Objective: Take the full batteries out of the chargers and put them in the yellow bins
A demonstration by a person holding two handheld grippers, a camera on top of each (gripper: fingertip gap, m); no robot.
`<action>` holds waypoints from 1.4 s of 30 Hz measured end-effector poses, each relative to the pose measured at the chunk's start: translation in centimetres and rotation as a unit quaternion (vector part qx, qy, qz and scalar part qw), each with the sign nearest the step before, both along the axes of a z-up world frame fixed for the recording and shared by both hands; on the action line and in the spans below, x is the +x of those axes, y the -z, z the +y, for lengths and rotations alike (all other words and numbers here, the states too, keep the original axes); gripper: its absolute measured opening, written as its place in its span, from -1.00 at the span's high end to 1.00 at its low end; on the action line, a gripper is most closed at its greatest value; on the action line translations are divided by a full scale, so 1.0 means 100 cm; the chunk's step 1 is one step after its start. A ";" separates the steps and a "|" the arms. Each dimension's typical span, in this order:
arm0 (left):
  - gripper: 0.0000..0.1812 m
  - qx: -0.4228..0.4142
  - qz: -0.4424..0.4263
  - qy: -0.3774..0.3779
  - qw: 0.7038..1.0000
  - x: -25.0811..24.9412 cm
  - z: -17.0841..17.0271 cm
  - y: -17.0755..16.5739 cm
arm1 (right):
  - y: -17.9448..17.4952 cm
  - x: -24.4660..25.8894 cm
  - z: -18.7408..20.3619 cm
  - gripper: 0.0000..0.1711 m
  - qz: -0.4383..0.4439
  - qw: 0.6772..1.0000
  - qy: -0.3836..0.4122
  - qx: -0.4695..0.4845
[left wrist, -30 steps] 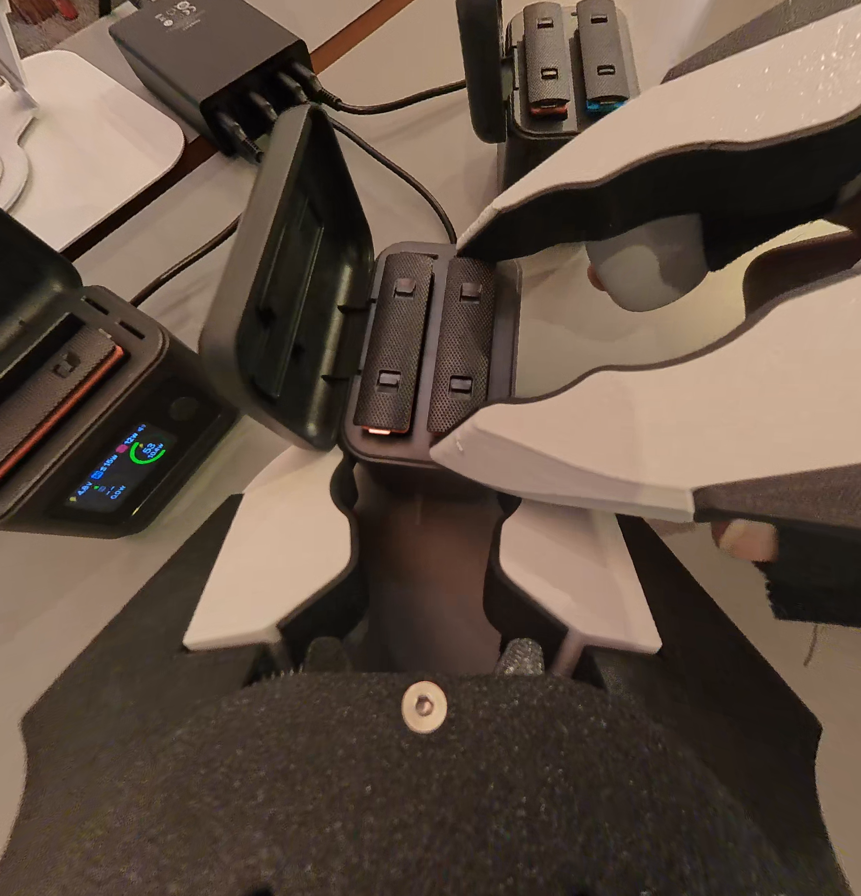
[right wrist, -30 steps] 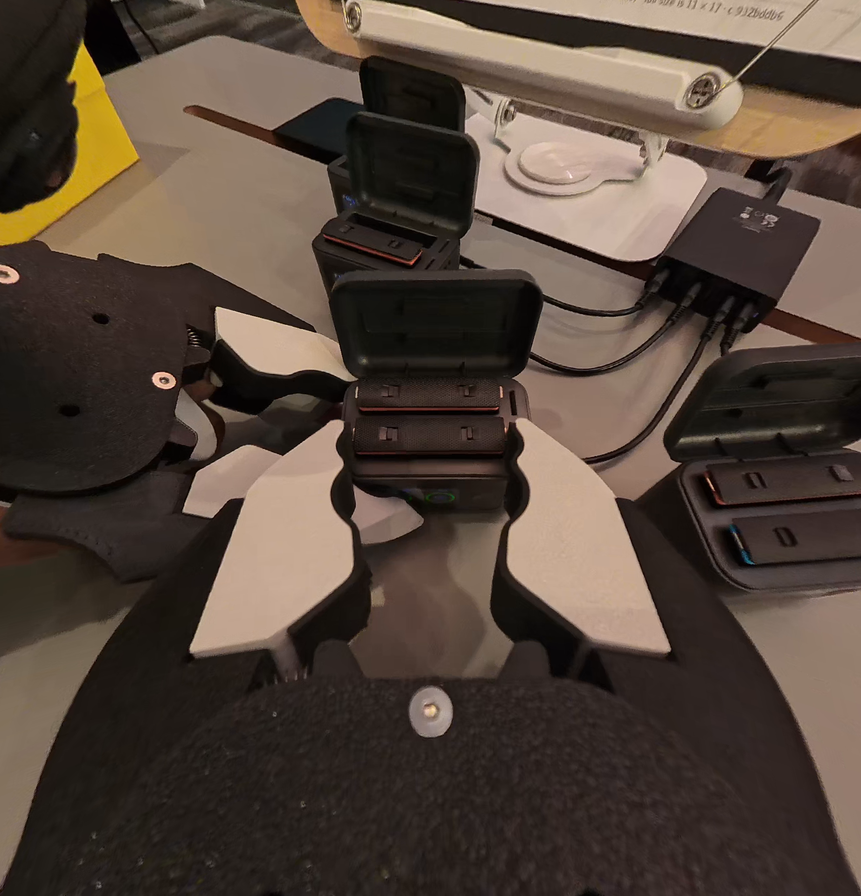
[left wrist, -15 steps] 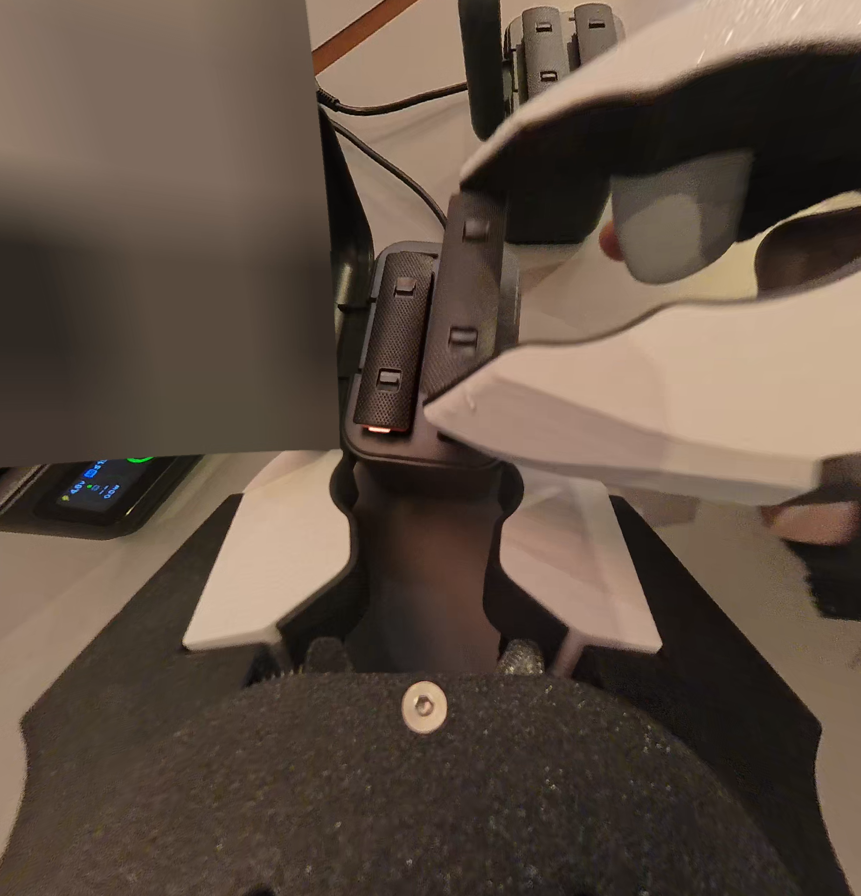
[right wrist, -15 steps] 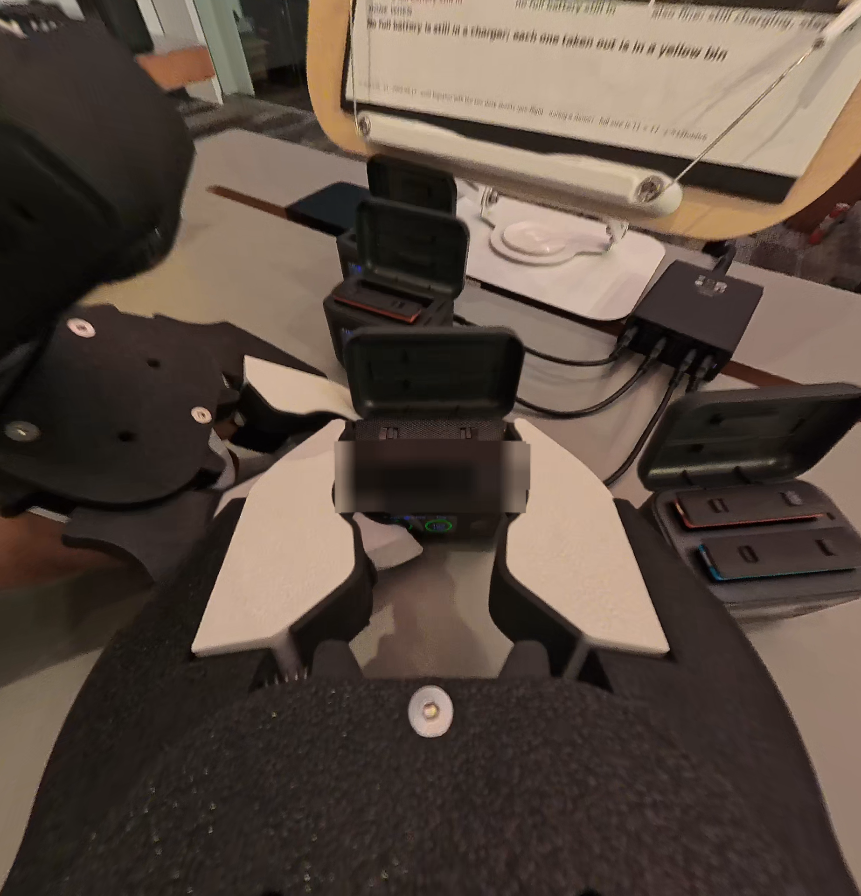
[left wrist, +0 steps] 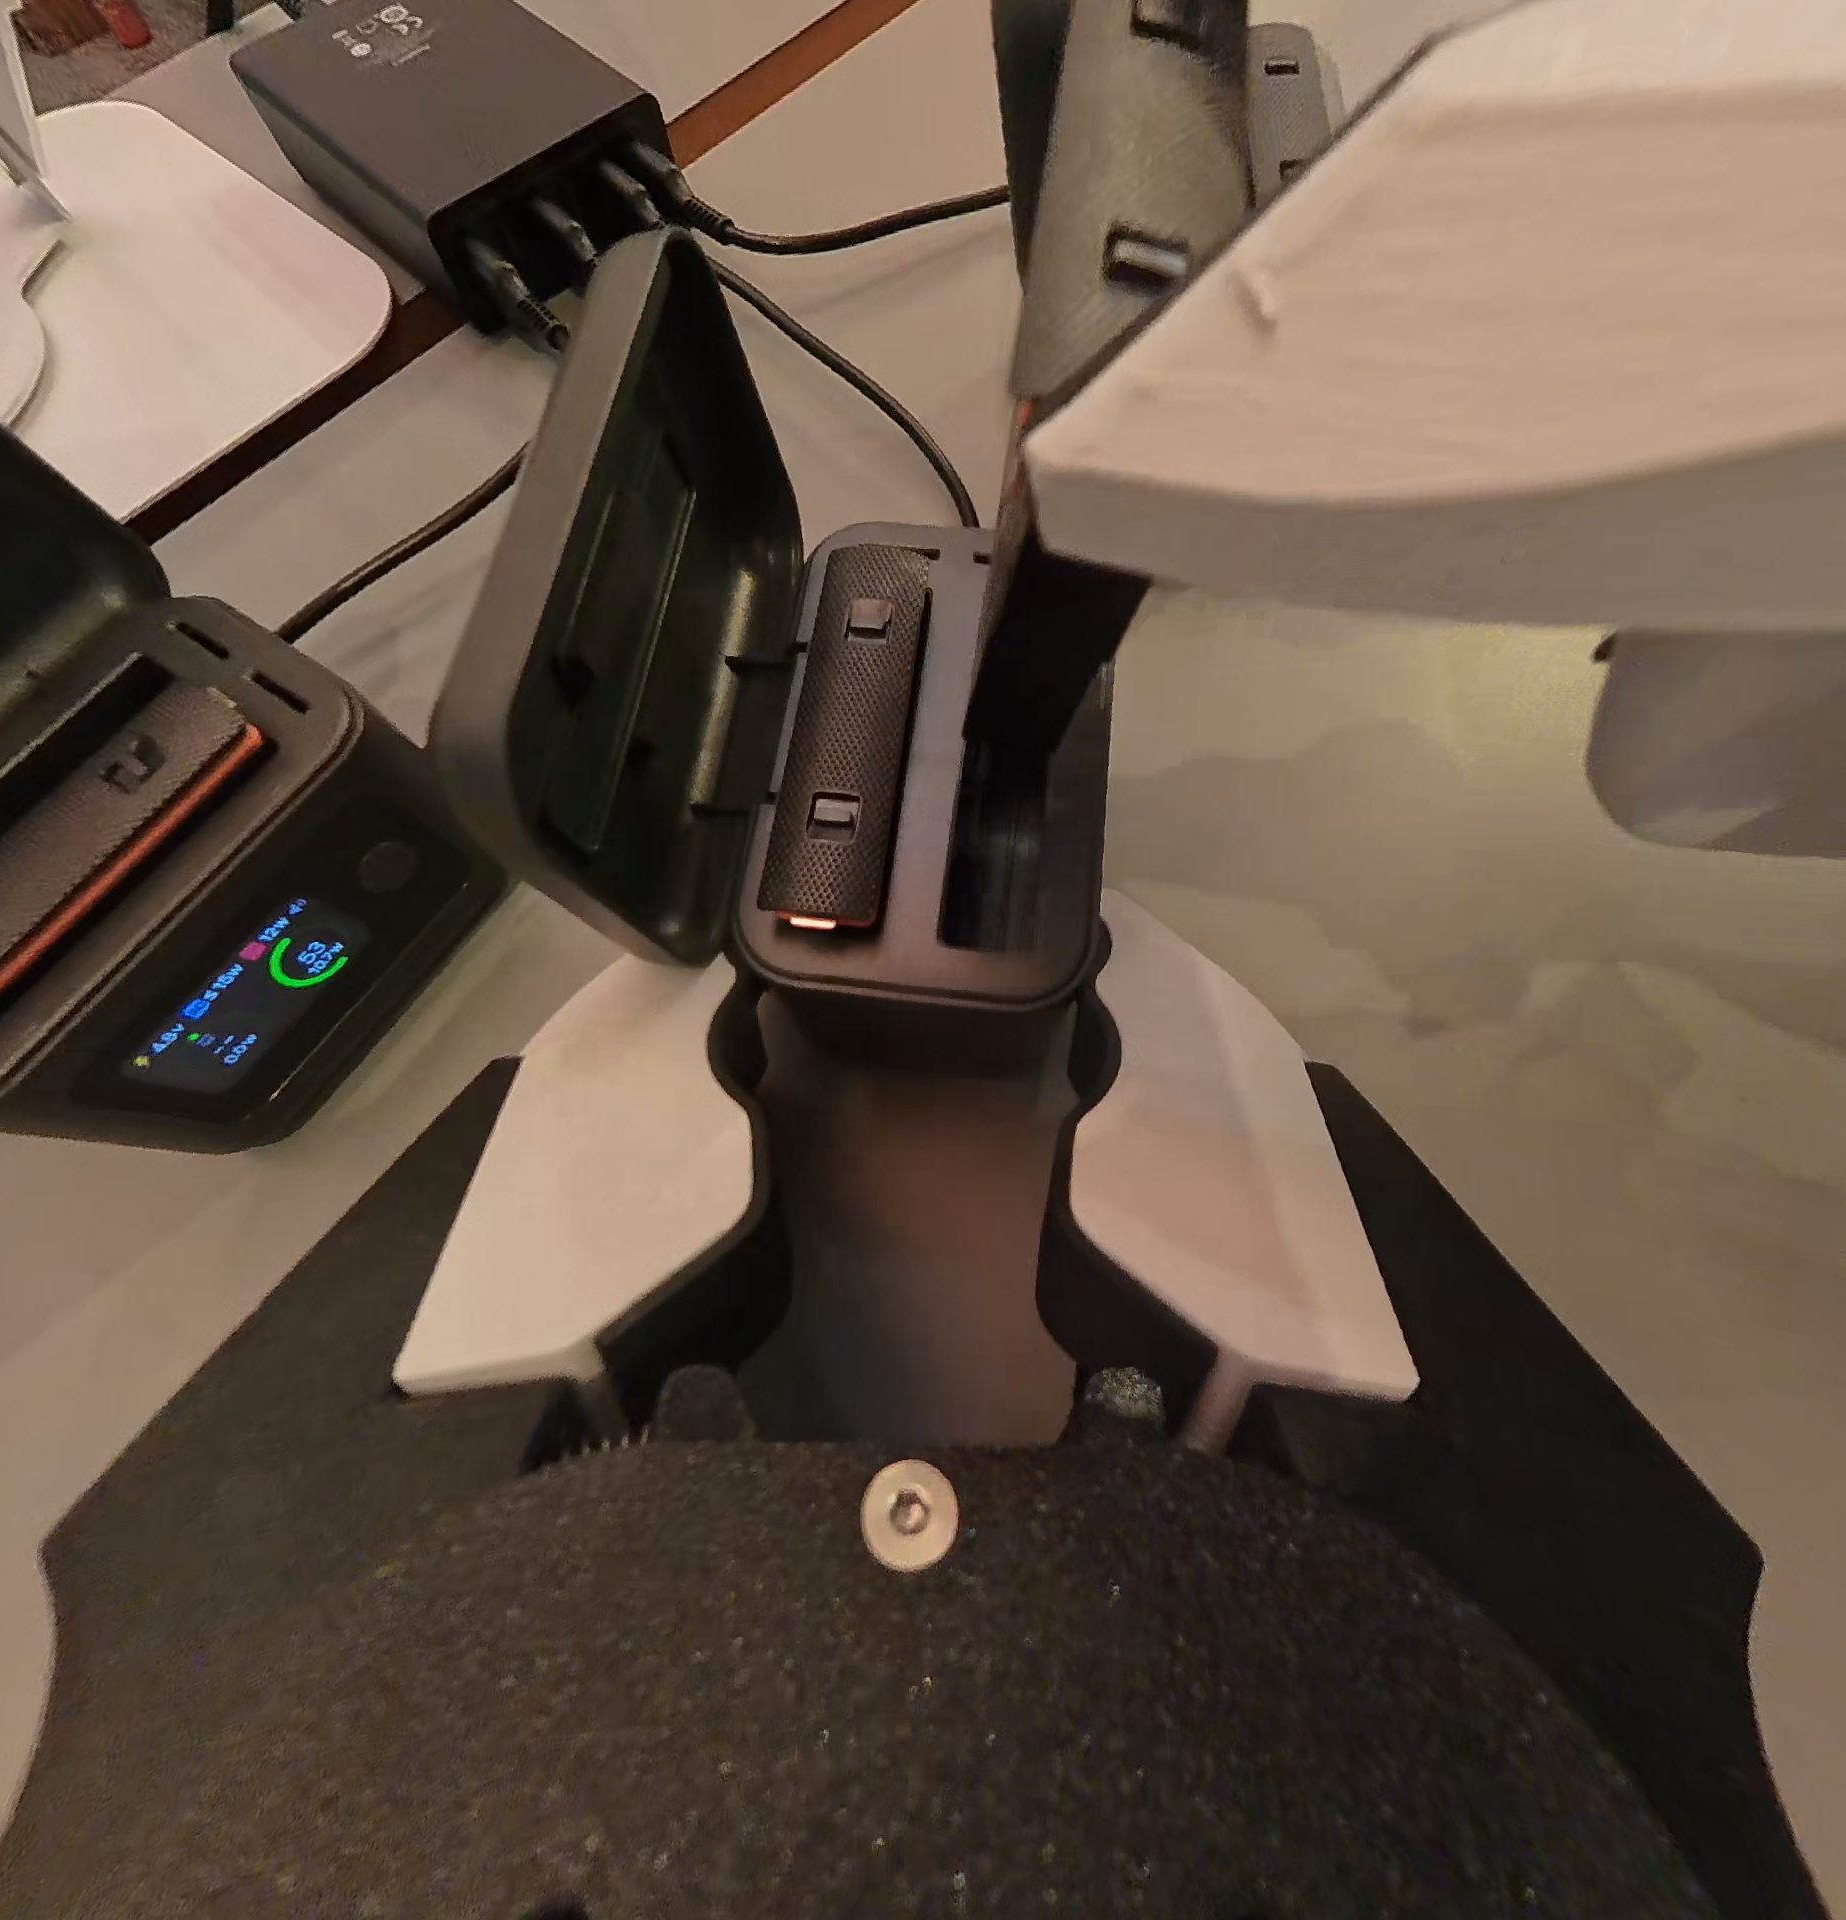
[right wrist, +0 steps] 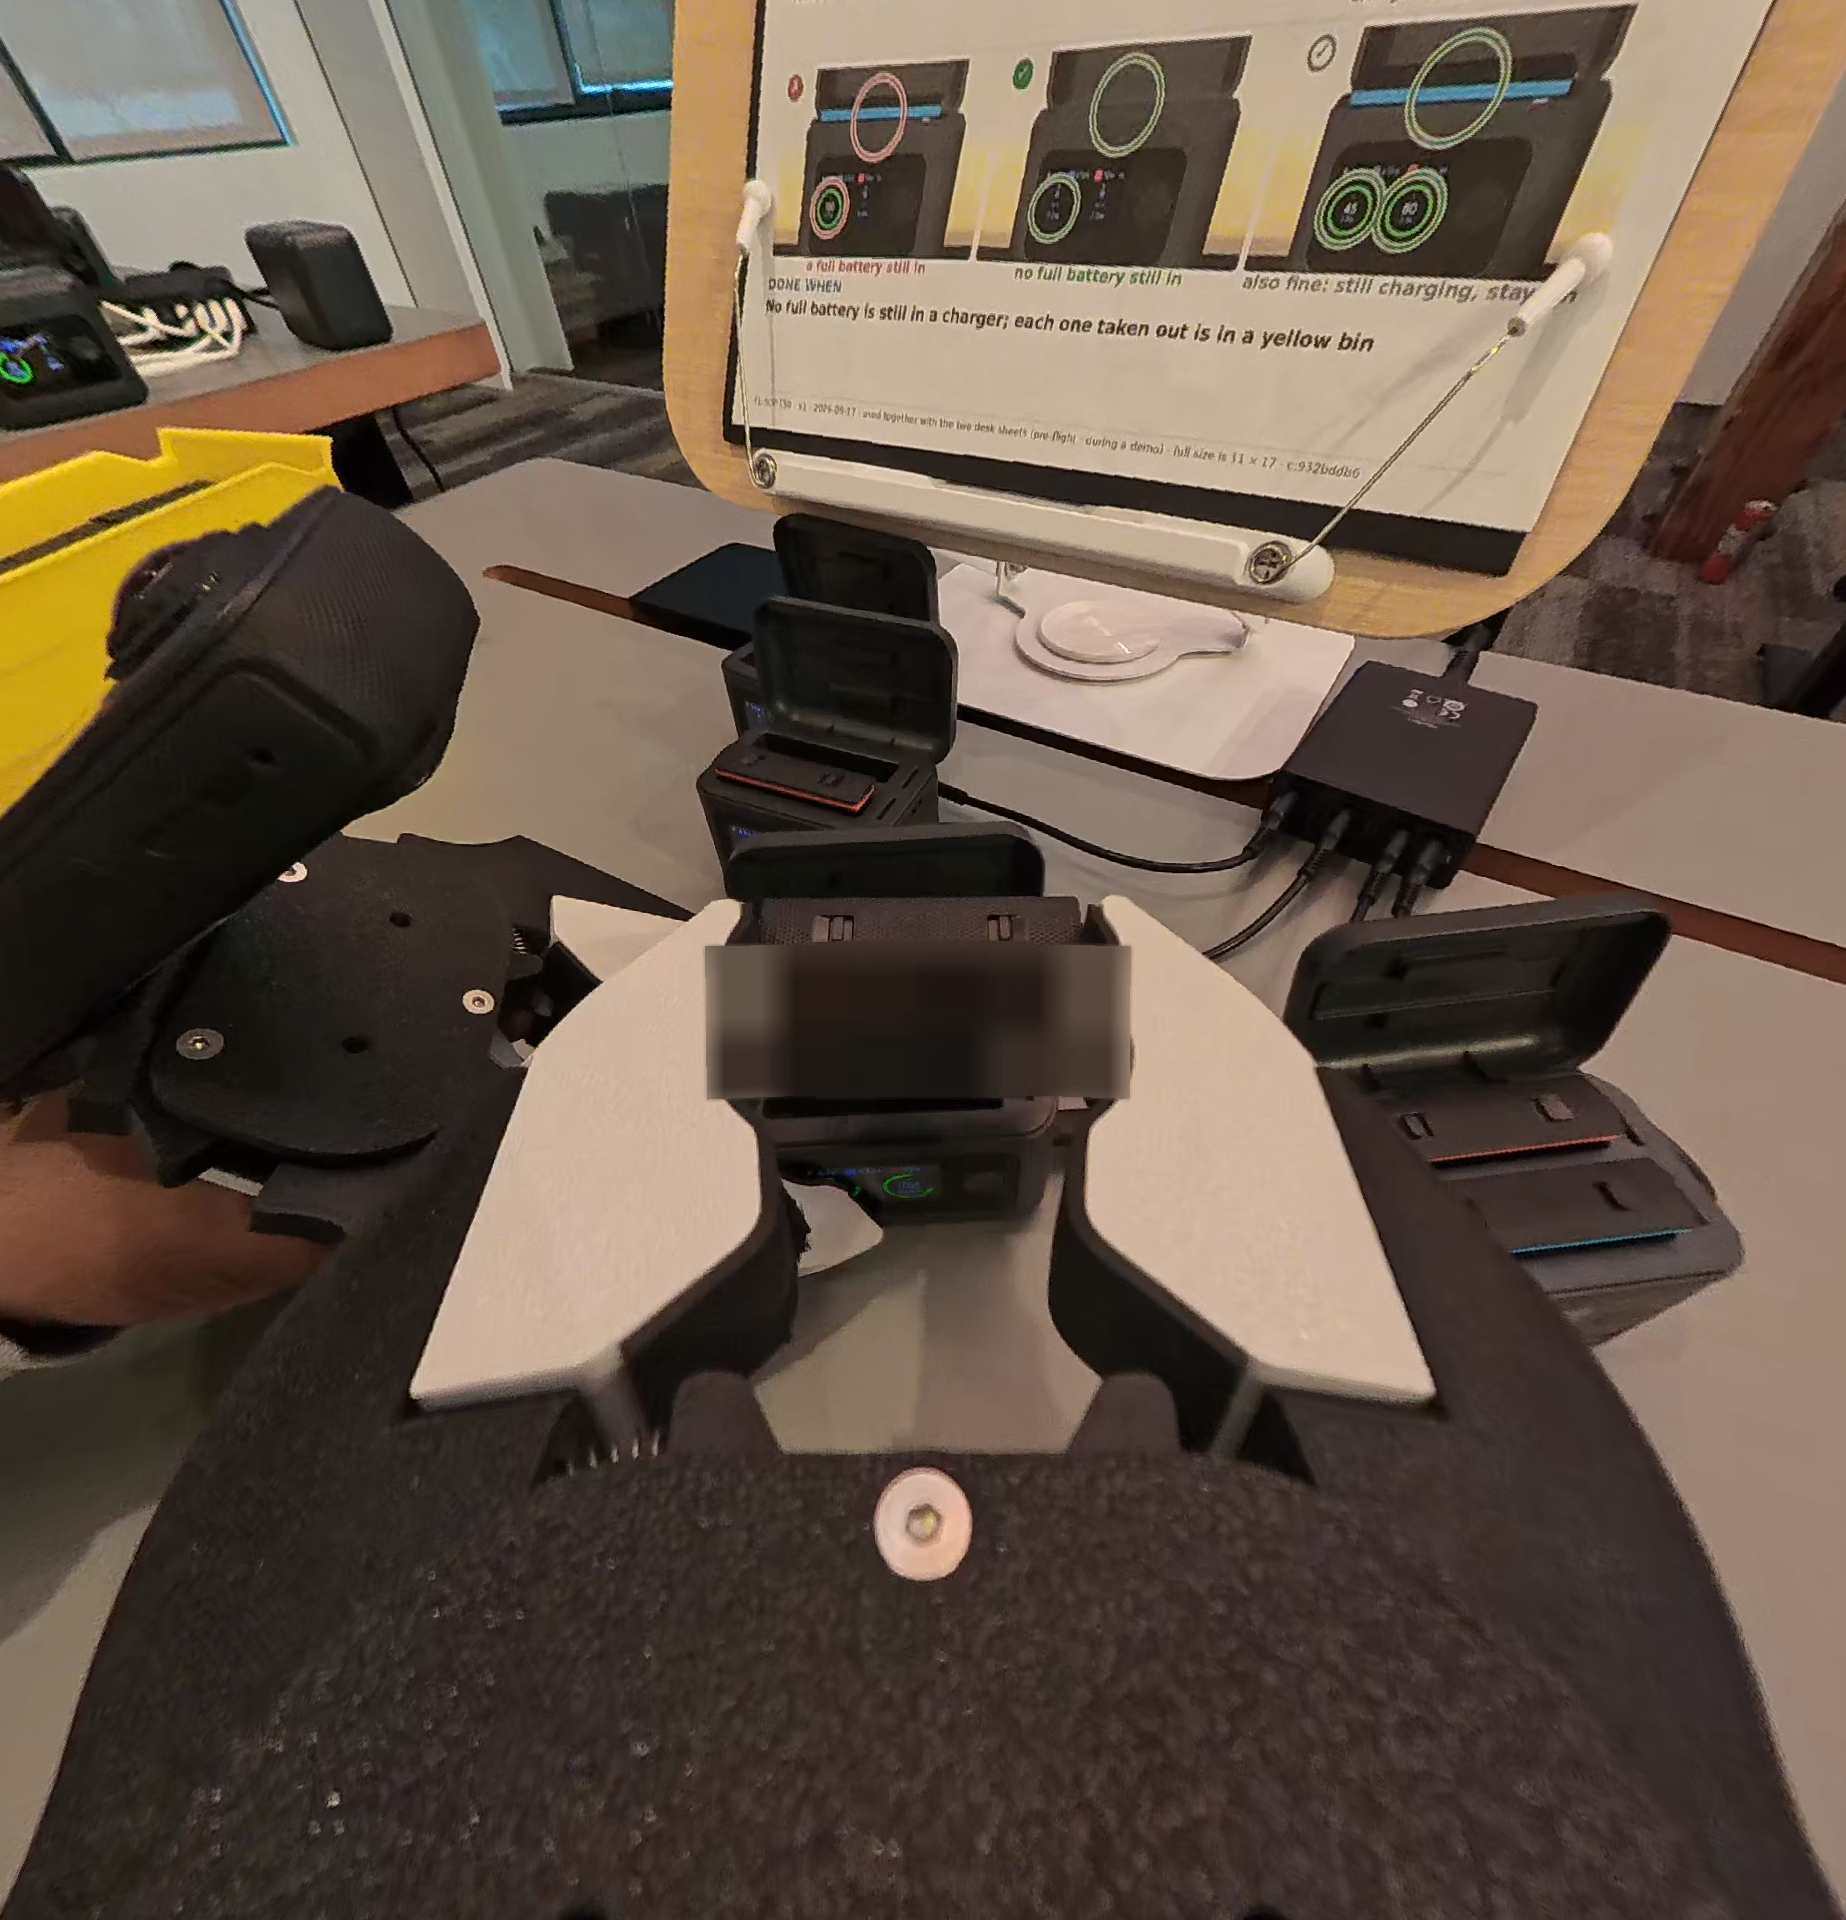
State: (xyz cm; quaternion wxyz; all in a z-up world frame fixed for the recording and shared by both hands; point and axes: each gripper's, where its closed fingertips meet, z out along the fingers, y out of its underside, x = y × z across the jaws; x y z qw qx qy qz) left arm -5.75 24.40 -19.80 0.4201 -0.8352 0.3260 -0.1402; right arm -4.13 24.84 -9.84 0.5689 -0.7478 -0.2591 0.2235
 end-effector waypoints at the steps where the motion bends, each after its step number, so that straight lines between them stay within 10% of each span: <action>1: 0.37 -0.001 -0.002 -0.001 1.000 -0.001 0.000 0.000 | -0.002 0.001 0.000 0.32 0.000 1.000 0.002 0.001; 22: 0.39 0.200 -0.055 0.013 0.978 0.005 -0.074 -0.095 | -0.048 0.015 -0.077 0.32 0.140 0.986 -0.072 -0.056; 33: 0.82 0.277 -0.073 0.019 0.958 0.013 -0.100 -0.121 | -0.044 0.000 -0.105 0.31 0.277 0.940 -0.108 -0.167; 42: 0.88 0.235 -0.134 0.080 0.959 0.021 -0.113 -0.122 | -0.053 0.001 -0.125 0.28 0.065 0.948 -0.291 -0.114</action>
